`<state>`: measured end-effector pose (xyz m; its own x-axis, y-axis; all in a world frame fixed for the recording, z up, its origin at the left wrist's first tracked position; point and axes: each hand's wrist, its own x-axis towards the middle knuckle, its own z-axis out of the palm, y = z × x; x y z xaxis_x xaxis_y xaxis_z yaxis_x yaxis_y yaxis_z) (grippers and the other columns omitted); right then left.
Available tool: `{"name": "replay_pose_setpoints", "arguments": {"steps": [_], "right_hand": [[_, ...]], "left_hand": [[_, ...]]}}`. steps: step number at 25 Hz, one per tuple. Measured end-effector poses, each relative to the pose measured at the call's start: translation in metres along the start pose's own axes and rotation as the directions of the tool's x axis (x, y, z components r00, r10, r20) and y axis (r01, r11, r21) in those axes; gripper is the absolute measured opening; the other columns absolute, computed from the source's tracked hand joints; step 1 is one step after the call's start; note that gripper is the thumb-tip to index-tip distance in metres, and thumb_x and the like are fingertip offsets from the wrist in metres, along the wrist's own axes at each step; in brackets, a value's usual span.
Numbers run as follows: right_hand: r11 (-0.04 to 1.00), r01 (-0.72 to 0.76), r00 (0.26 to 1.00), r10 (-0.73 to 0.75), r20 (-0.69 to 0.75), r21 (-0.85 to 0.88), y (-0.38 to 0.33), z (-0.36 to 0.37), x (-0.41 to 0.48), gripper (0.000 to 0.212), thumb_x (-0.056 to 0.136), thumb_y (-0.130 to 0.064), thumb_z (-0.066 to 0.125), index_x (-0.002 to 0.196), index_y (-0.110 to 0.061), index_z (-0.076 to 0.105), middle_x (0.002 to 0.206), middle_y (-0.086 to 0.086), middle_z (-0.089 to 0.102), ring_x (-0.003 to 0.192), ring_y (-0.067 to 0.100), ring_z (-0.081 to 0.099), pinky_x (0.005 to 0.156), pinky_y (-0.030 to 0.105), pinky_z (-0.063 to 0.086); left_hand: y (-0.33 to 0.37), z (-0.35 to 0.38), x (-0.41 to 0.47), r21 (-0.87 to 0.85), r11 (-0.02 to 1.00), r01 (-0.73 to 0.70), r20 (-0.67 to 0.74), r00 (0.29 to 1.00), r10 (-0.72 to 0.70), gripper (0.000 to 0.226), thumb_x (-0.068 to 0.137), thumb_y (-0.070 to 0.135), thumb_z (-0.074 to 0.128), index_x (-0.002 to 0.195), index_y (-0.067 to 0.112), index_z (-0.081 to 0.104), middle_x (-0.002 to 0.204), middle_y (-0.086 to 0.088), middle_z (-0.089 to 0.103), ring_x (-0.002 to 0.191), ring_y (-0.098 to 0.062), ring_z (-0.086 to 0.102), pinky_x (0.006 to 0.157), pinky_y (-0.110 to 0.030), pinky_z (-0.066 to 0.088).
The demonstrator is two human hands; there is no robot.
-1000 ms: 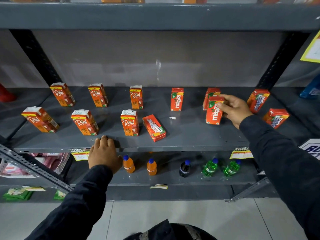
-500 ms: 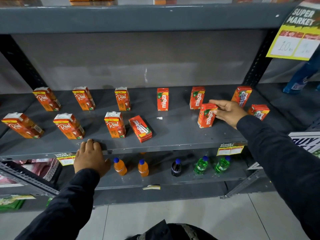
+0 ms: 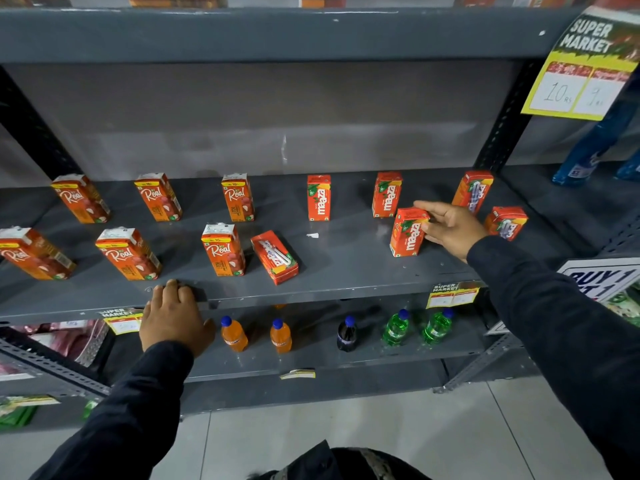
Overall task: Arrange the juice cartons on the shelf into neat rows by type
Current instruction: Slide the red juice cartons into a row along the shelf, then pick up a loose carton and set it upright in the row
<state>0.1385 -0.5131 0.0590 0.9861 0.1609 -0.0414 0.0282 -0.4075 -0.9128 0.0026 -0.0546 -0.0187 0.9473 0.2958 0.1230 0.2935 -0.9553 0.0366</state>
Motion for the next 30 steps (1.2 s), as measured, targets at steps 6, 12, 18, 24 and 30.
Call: {"name": "replay_pose_setpoints", "arguments": {"steps": [6, 12, 18, 24, 30], "right_hand": [[0.824, 0.353, 0.799, -0.512, -0.316, -0.443, -0.037, 0.037, -0.012, 0.053, 0.072, -0.007, 0.056, 0.121, -0.027, 0.055, 0.125, 0.004, 0.055, 0.111, 0.01, 0.051, 0.096, 0.025, 0.042], [0.88, 0.29, 0.957, -0.27, 0.105, -0.376, -0.071, 0.157, -0.005, 0.051, 0.077, -0.032, 0.07, 0.124, -0.023, 0.052, 0.108, -0.001, 0.061, 0.086, 0.013, 0.061, 0.078, 0.033, 0.054], [0.752, 0.094, 0.965, 0.092, 0.245, -0.652, -0.084, 0.216, 0.013, 0.104, 0.05, -0.07, 0.073, 0.13, -0.013, 0.04, 0.131, 0.01, 0.053, 0.111, 0.027, 0.056, 0.088, 0.04, 0.049], [0.709, 0.072, 0.993, 0.018, 0.12, -0.701, -0.069, 0.237, -0.001, 0.082, 0.06, -0.059, 0.074, 0.121, -0.013, 0.045, 0.119, 0.011, 0.054, 0.103, 0.03, 0.057, 0.086, 0.041, 0.051], [0.891, 0.126, 0.988, -0.152, -0.026, -0.436, -0.075, 0.21, -0.002, 0.055, 0.066, -0.04, 0.068, 0.118, -0.025, 0.058, 0.115, 0.003, 0.064, 0.101, 0.023, 0.06, 0.085, 0.032, 0.051]], "left_hand": [[0.0, 0.001, 0.0, 0.003, 1.0, 0.0, 0.0, 1.0, 0.0, 0.071, 0.061, 0.038, 0.077, 0.116, 0.003, 0.049, 0.132, -0.018, 0.048, 0.126, -0.037, 0.039, 0.102, -0.05, 0.042], [-0.004, -0.005, -0.002, -0.023, 1.0, -0.016, 0.039, 0.999, 0.017, 0.075, 0.062, 0.045, 0.073, 0.123, 0.008, 0.047, 0.137, -0.012, 0.045, 0.131, -0.032, 0.035, 0.105, -0.046, 0.04], [-0.014, -0.01, -0.001, -0.072, 0.997, -0.041, 0.094, 0.994, 0.048, 0.086, 0.063, 0.045, 0.075, 0.134, 0.013, 0.037, 0.151, -0.007, 0.031, 0.141, -0.027, 0.023, 0.112, -0.043, 0.033], [-0.013, -0.007, -0.002, -0.07, 0.997, -0.03, 0.088, 0.996, 0.036, 0.092, 0.066, 0.047, 0.072, 0.14, 0.012, 0.029, 0.154, -0.007, 0.027, 0.143, -0.028, 0.02, 0.115, -0.043, 0.028], [-0.012, -0.005, -0.002, -0.025, 0.999, -0.031, 0.061, 0.998, 0.032, 0.093, 0.067, 0.049, 0.071, 0.14, 0.012, 0.028, 0.154, -0.009, 0.027, 0.143, -0.029, 0.02, 0.117, -0.045, 0.02]]}}
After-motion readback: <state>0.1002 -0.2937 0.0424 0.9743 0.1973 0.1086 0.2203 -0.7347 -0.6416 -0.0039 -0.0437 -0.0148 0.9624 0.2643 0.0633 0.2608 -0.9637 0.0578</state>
